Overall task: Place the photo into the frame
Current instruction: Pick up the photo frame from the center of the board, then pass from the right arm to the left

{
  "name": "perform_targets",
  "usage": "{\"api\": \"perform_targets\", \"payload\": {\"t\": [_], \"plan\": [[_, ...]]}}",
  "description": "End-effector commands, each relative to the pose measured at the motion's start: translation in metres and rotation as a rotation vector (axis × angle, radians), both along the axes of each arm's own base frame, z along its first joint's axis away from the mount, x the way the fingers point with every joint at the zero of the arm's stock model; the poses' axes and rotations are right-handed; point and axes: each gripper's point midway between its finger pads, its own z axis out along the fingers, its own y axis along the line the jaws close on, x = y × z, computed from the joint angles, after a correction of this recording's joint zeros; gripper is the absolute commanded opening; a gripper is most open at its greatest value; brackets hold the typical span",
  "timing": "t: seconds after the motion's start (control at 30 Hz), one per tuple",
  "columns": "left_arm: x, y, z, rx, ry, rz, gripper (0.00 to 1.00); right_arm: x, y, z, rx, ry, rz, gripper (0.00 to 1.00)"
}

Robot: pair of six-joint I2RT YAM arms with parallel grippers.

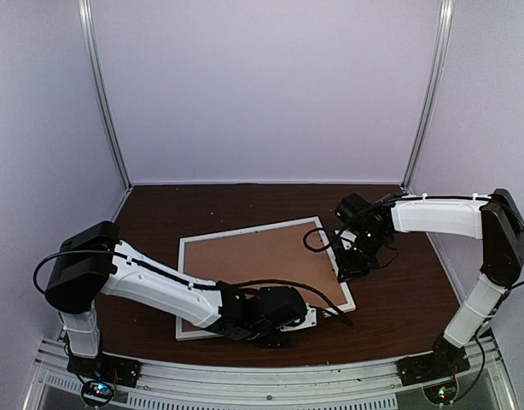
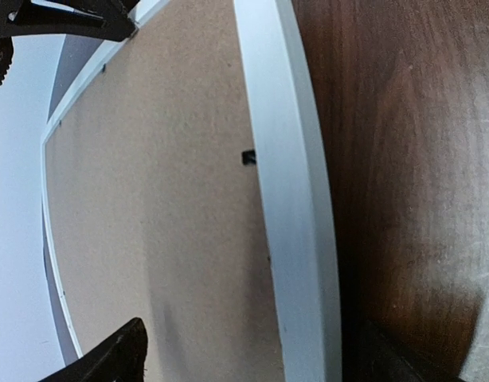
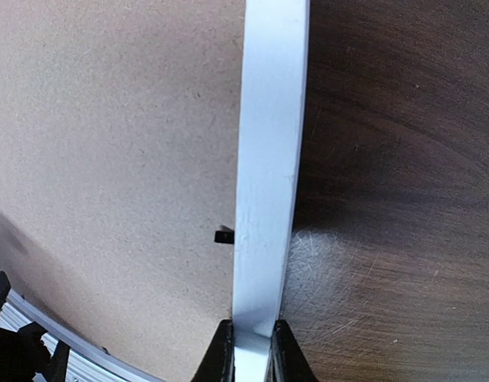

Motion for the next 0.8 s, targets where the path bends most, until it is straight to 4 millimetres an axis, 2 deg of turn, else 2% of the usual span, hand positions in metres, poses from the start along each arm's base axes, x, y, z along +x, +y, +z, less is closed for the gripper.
{"api": "perform_targets", "payload": {"t": [0.0,0.23,0.4,0.63,0.77], "plan": [[0.007,0.000,-0.017,0.070,-0.055,0.001,0.90,-0.002,0.007,0.010,0.054,-0.008,0.030,0.00],[0.003,-0.002,-0.027,0.094,-0.054,-0.009,0.74,-0.005,0.006,0.004,0.057,0.001,0.027,0.00],[-0.006,-0.002,-0.029,0.113,-0.054,-0.019,0.55,-0.005,0.007,0.002,0.058,0.005,0.031,0.00],[-0.010,-0.004,-0.019,0.115,-0.075,-0.008,0.29,-0.007,0.009,0.000,0.064,0.024,0.041,0.00],[-0.008,-0.007,-0.010,0.098,-0.084,-0.001,0.22,-0.007,0.009,0.002,0.064,0.023,0.038,0.07]]}}
